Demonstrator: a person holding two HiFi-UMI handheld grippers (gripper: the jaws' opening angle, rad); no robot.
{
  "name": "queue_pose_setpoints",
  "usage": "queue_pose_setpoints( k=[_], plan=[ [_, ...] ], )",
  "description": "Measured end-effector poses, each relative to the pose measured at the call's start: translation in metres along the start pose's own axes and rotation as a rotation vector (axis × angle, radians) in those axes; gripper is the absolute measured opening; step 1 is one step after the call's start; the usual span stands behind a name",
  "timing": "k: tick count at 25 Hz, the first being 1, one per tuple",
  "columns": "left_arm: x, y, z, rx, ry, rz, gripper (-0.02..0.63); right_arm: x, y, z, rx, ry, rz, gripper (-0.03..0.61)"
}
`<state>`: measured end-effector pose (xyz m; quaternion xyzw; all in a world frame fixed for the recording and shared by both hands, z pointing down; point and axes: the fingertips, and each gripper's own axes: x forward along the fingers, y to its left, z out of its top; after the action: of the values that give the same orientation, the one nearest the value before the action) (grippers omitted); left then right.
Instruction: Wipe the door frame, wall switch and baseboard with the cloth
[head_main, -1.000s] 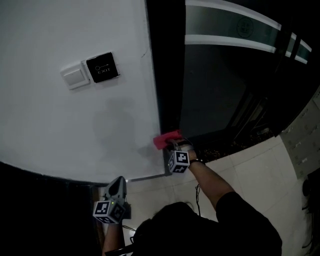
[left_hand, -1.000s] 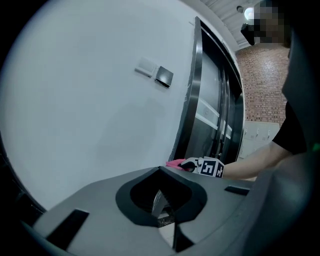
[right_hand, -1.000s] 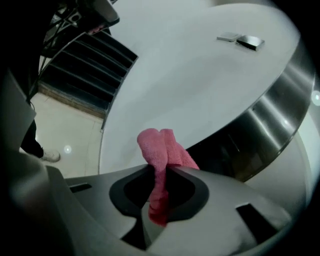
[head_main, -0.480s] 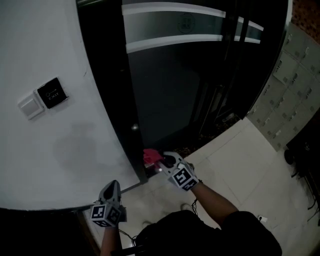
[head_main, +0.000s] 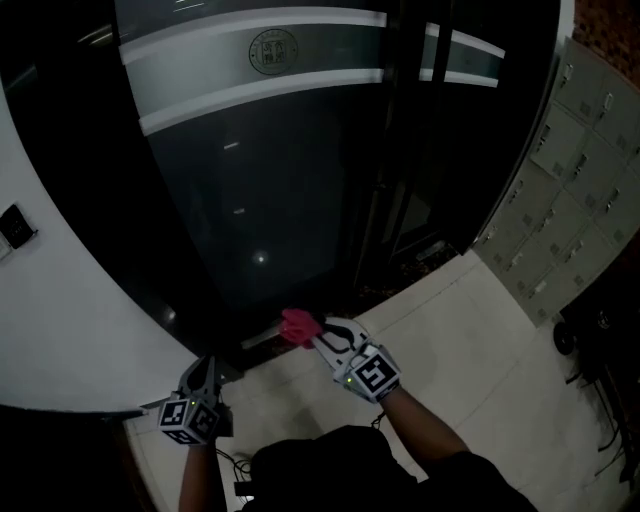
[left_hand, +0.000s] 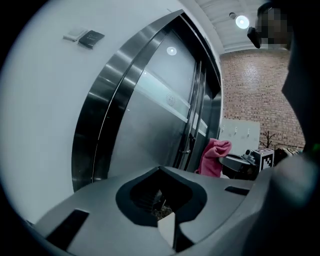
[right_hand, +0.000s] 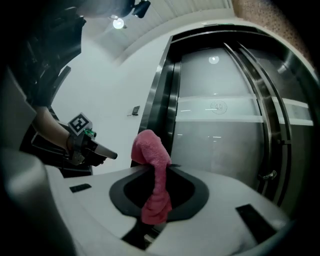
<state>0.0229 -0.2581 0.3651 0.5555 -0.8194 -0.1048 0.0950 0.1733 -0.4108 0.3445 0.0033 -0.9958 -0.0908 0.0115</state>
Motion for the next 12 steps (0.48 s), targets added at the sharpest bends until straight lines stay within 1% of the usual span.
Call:
queue_pose_setpoints(
  k=[3,6,9,10,12],
  plan=[
    [0.021,-0.031,0.005,0.012,-0.023,0.05,0.0,-0.015,-0.033,0.001,-0.042,-0.016,0.074,0.061],
    [0.039,-0.043,0.002,0.029,-0.014,0.092,0.0,-0.007,-0.059,0.006,-0.047,-0.066,0.136,0.061],
    [0.056,-0.033,0.003,0.029,-0.02,0.141,0.0,0.023,-0.076,0.018,-0.056,-0.098,0.201,0.061],
    [0.064,-0.024,0.005,0.024,-0.038,0.166,0.0,0.037,-0.081,0.025,-0.072,-0.107,0.229,0.061],
    [0.081,-0.007,0.014,0.008,-0.089,0.216,0.0,0.066,-0.09,0.04,-0.143,-0.129,0.287,0.061]
  ],
)
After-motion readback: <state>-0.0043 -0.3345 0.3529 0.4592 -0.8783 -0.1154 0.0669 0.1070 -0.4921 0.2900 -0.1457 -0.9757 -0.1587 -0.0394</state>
